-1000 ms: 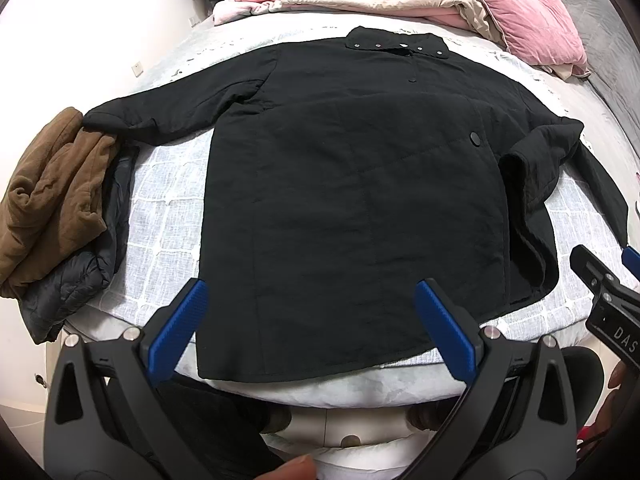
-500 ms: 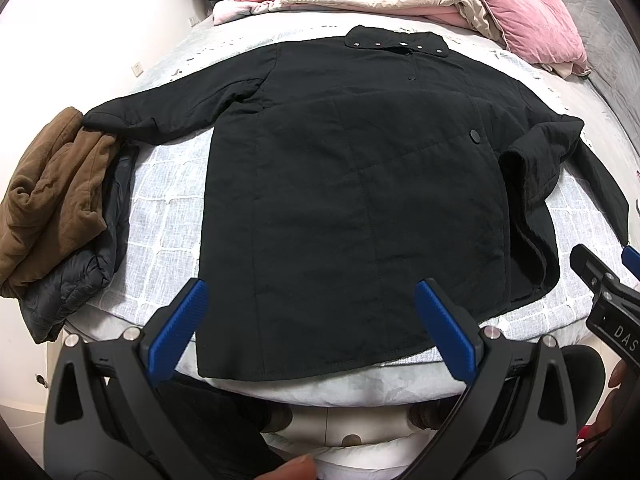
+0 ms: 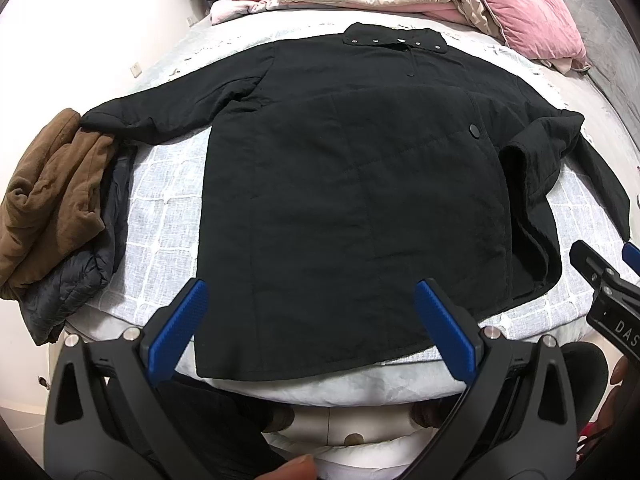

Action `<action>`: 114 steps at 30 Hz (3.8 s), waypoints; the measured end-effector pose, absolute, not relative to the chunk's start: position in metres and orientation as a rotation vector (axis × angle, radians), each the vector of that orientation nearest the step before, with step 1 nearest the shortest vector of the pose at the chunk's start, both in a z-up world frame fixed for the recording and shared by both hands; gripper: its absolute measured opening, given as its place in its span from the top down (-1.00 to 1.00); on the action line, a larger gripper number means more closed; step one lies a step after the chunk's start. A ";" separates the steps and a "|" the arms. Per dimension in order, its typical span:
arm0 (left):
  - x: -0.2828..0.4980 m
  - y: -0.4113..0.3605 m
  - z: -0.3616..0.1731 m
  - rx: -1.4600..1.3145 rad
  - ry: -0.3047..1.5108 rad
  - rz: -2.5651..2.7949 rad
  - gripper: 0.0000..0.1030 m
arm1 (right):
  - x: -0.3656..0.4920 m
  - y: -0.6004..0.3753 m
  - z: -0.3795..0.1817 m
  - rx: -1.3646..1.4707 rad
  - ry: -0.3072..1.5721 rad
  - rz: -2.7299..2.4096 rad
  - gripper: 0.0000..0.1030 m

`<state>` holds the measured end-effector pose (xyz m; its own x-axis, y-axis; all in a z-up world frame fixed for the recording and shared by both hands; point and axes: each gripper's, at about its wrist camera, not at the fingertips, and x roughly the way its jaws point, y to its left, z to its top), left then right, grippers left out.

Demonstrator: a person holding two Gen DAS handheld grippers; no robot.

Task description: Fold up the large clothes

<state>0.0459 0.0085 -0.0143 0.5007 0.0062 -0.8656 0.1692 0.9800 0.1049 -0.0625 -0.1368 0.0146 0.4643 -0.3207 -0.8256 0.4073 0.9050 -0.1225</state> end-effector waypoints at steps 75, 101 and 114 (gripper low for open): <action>0.101 0.143 -0.128 -0.106 1.323 -0.337 -0.99 | -0.102 -0.368 -0.035 0.650 1.027 -0.240 -0.41; 0.024 0.202 0.003 -0.041 1.098 -0.371 0.80 | -0.198 -0.292 0.055 0.639 0.931 -0.167 0.86; 0.040 0.166 0.039 0.242 0.967 -0.327 -0.60 | -0.171 -0.270 0.051 0.423 0.926 -0.364 -0.34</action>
<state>0.0397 0.1663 0.0386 0.5254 -0.1635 -0.8350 0.3765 0.9247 0.0558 -0.1705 -0.2702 0.0512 0.5513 -0.1196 -0.8257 0.4749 0.8587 0.1927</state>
